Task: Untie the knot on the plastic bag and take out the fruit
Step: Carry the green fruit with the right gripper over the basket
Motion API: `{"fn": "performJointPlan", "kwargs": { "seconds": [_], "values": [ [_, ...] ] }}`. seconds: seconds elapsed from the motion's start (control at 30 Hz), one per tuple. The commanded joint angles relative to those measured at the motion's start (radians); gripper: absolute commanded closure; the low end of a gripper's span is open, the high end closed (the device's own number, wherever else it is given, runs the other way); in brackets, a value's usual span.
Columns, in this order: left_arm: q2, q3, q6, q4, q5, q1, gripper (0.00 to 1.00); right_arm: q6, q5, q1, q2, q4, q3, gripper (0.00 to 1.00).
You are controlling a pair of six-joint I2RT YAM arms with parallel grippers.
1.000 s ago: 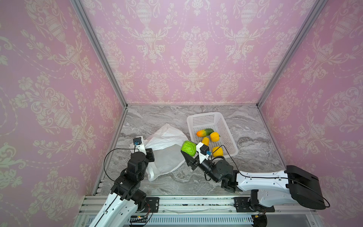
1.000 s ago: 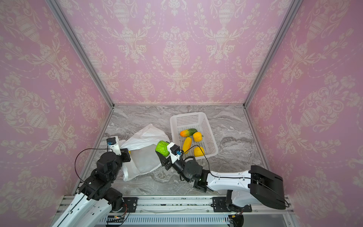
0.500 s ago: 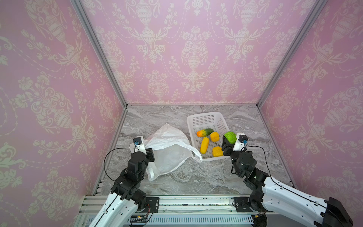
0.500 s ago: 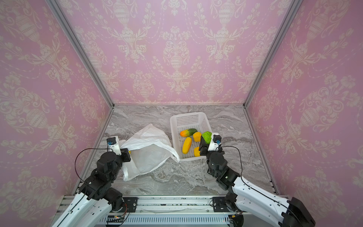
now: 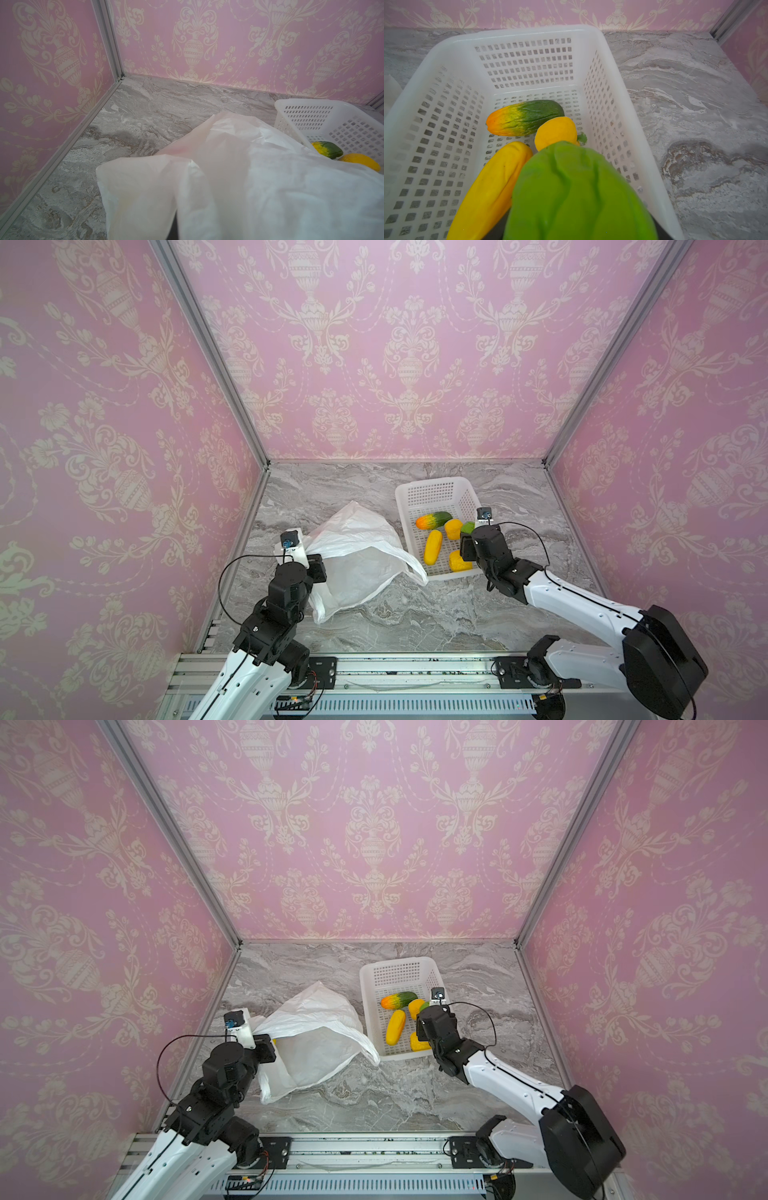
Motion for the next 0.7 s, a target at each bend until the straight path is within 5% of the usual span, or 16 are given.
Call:
{"fn": "performJointPlan", "kwargs": {
  "seconds": [0.0, 0.33, 0.57, 0.67],
  "values": [
    [-0.021, -0.011, -0.018, -0.009, 0.007, 0.003, 1.0, -0.007, -0.042, -0.019, 0.058, -0.095, 0.045, 0.51],
    [-0.009, -0.008, -0.016, -0.005, 0.013, 0.003, 1.0, 0.033, -0.167, -0.098, 0.193, -0.047, 0.07, 0.44],
    [0.004, -0.006, -0.014, -0.004, 0.011, 0.003, 1.0, 0.037, -0.18, -0.098, 0.14, 0.007, 0.024, 0.11],
    [-0.003, -0.007, -0.014, -0.004, 0.009, 0.003, 1.0, 0.038, -0.192, -0.098, 0.074, 0.01, -0.004, 0.08]
  ]
}}
